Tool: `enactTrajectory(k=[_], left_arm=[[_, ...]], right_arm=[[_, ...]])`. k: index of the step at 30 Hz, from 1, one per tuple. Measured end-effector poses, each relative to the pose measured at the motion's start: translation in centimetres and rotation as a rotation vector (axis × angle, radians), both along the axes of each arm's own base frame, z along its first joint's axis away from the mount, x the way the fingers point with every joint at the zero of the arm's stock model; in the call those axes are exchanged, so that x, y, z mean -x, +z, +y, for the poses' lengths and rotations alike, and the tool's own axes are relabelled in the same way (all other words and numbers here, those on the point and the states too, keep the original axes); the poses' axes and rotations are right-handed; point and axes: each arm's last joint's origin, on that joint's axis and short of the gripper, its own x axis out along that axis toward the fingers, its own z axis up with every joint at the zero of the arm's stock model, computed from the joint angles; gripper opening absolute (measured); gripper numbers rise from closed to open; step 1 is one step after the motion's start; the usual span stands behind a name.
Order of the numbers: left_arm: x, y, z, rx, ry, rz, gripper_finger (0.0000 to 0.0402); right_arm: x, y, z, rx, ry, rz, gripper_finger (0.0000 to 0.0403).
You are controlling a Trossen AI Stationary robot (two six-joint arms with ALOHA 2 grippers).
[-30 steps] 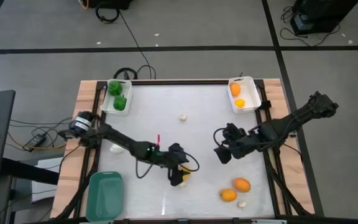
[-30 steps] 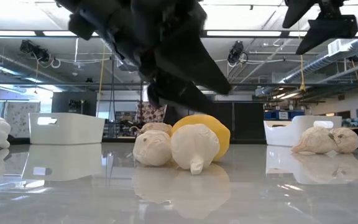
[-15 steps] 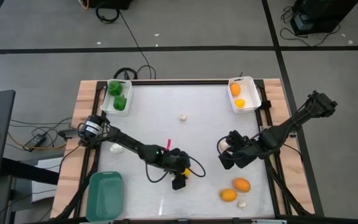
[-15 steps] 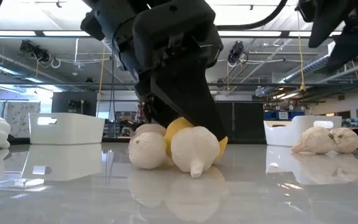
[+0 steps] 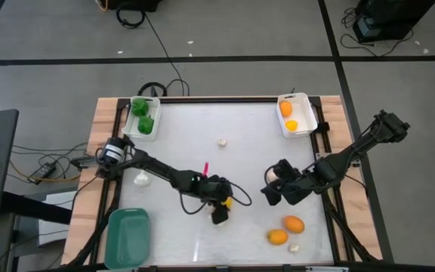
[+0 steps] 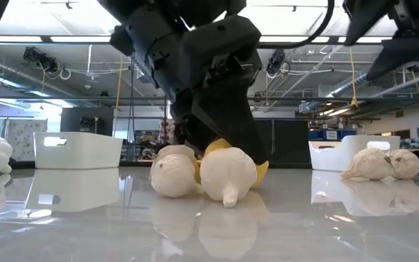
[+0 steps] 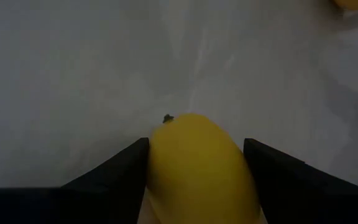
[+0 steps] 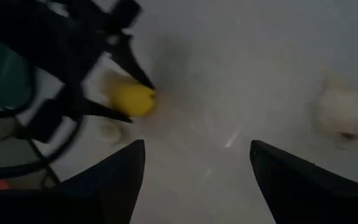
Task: Sort produce into baskets
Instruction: Put the yellow lemon into the right white bin
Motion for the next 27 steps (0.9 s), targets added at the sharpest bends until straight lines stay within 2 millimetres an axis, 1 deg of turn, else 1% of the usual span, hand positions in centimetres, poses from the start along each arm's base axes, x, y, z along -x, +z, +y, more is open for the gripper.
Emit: enactTrajectory(k=[4,9,14,17,20,24,27], left_arm=[[-0.3,0.2,1.0,0.028,0.031,-0.009,0.0258],[-0.5,0.2,2.0,0.051,0.040,-0.006,0.0259],[-0.5,0.7,2.8,0.121,0.037,0.003,0.0259],[-0.4,1.9,2.9,0.132,0.027,-0.033,0.0259],[-0.2,3.8,2.9,0.108,-0.018,-0.098,0.0255],[0.4,6.5,3.0,0.072,-0.069,-0.181,0.0254],[0.8,8.8,3.1,0.038,-0.109,-0.279,0.0254]], right_arm=[[-0.3,0.2,0.1,-0.013,-0.005,-0.043,0.0301],[-0.3,0.2,0.2,-0.021,-0.011,-0.045,0.0301],[-0.3,0.4,0.2,-0.037,-0.022,-0.046,0.0295],[-0.3,0.3,0.2,-0.039,-0.019,-0.038,0.0289],[-0.4,0.4,0.2,-0.051,-0.025,-0.052,0.0285],[-1.0,0.9,0.6,-0.096,-0.022,-0.127,0.0284],[-1.5,1.5,0.9,-0.130,-0.016,-0.197,0.0287]])
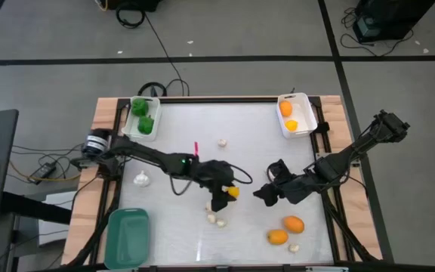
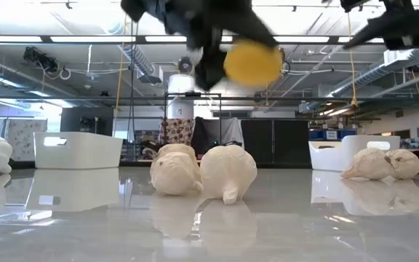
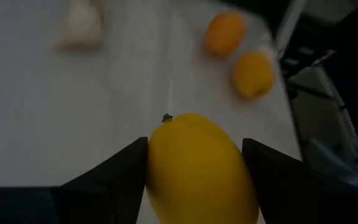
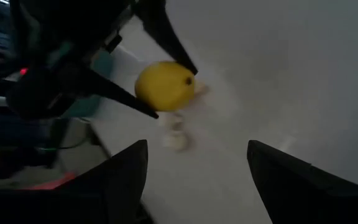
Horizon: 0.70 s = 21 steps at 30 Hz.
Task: Sort produce into baskets
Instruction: Put the yellow lemon into the right white bin
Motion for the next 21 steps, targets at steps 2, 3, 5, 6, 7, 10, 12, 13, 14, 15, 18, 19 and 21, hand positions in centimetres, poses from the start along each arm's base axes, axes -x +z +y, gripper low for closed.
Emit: enactTrajectory(k=[2,3,5,6,7,10,12,13,14,15,18,19,21], left_arm=[[0.3,1.5,0.1,-0.034,-0.026,-0.078,0.0253],[0.5,2.3,0.1,-0.056,-0.042,-0.115,0.0253],[0.8,3.4,0.0,-0.115,-0.081,-0.177,0.0253],[1.0,4.0,-0.1,-0.150,-0.097,-0.211,0.0253],[1.1,4.2,-0.3,-0.178,-0.115,-0.228,0.0253],[1.1,4.5,-0.4,-0.229,-0.145,-0.258,0.0253],[1.1,4.6,-0.4,-0.236,-0.144,-0.268,0.0253],[1.1,4.6,-0.4,-0.240,-0.137,-0.268,0.0253],[1.2,4.6,-0.4,-0.243,-0.133,-0.269,0.0253],[1.1,4.6,-0.3,-0.246,-0.126,-0.269,0.0253],[1.0,4.9,-0.2,-0.252,-0.112,-0.296,0.0253],[1.0,5.0,-0.3,-0.251,-0.108,-0.312,0.0253],[0.9,5.2,-0.2,-0.255,-0.096,-0.325,0.0253]], right_arm=[[-0.3,0.3,0.1,-0.022,-0.011,-0.043,0.0290],[-0.5,0.5,0.1,-0.030,-0.016,-0.061,0.0292],[-0.8,0.8,0.0,-0.045,-0.034,-0.106,0.0297],[-0.9,0.9,-0.1,-0.043,-0.048,-0.124,0.0300],[-1.1,1.1,-0.2,-0.041,-0.064,-0.142,0.0303],[-1.6,1.6,-0.6,-0.040,-0.077,-0.201,0.0314],[-2.0,2.0,-0.8,-0.040,-0.073,-0.244,0.0322],[-2.2,2.2,-0.9,-0.038,-0.070,-0.263,0.0326],[-2.4,2.3,-1.1,-0.036,-0.068,-0.279,0.0330],[-2.5,2.4,-1.2,-0.037,-0.068,-0.294,0.0334],[-2.7,2.4,-1.7,-0.035,-0.068,-0.280,0.0344],[-2.7,2.3,-1.8,-0.035,-0.066,-0.270,0.0346],[-3.0,2.0,-2.0,-0.039,-0.061,-0.256,0.0351]])
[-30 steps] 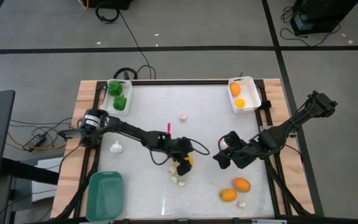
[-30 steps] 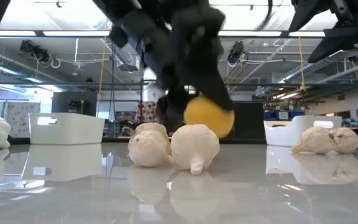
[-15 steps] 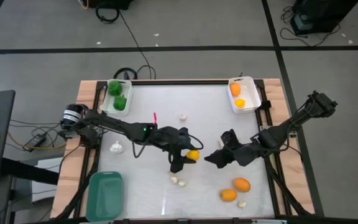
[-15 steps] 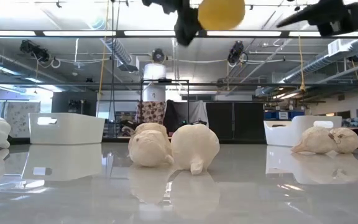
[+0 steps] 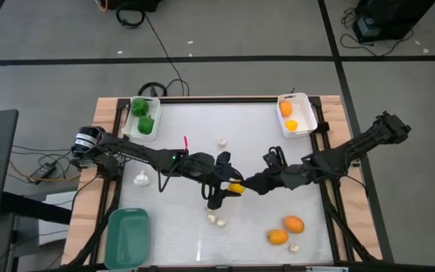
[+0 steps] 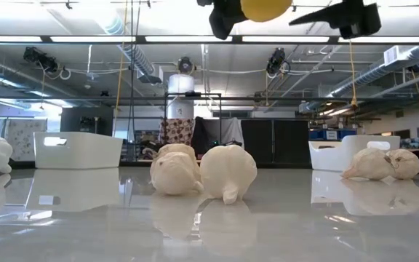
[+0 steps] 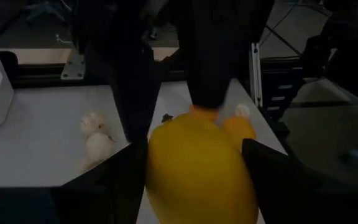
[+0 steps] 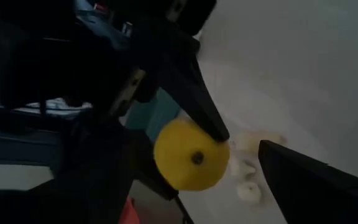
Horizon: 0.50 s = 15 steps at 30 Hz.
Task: Sort produce into baskets
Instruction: Put the yellow lemon into the right white bin
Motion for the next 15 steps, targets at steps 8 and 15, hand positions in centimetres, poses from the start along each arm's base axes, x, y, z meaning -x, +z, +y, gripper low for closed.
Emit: enactTrajectory(k=[8,15], left_arm=[[0.0,0.1,0.0,-0.005,0.010,-0.009,0.0253],[0.0,-0.1,0.0,-0.011,0.011,0.011,0.0253]], right_arm=[[-2.4,-1.2,0.0,0.003,0.086,-0.029,0.0353],[-3.7,-2.4,-0.1,-0.026,0.102,-0.006,0.0335]])
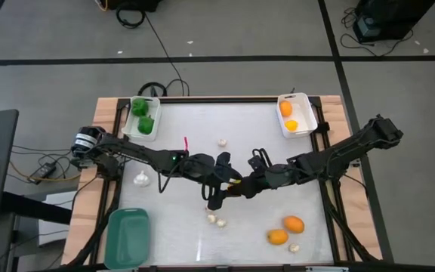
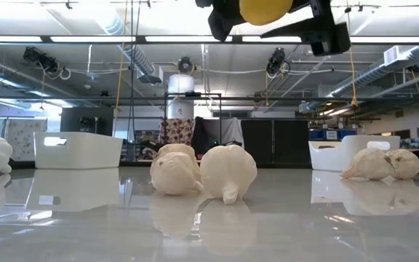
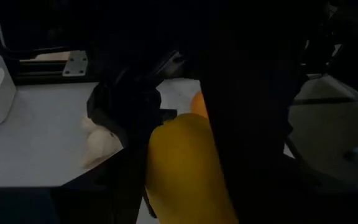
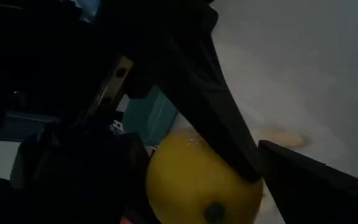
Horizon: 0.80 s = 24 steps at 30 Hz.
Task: Sort produce into baskets
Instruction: Put the yellow lemon into the right white bin
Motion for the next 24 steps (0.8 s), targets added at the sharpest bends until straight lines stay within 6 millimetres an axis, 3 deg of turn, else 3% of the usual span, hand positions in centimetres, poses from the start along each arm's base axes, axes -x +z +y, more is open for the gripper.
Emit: enactTrajectory(k=[9,17,24], left_arm=[[0.1,-0.2,0.3,0.047,0.056,0.035,0.0271],[1.3,0.2,2.0,0.095,0.131,0.149,0.0303],[3.8,1.8,4.6,0.153,0.254,0.261,0.0302]], right_arm=[[0.0,-0.2,-0.2,-0.018,-0.016,0.022,0.0215],[0.2,-0.4,-2.3,0.000,-0.075,0.095,0.0215],[2.7,-0.3,-7.8,0.099,-0.257,0.303,0.0217]])
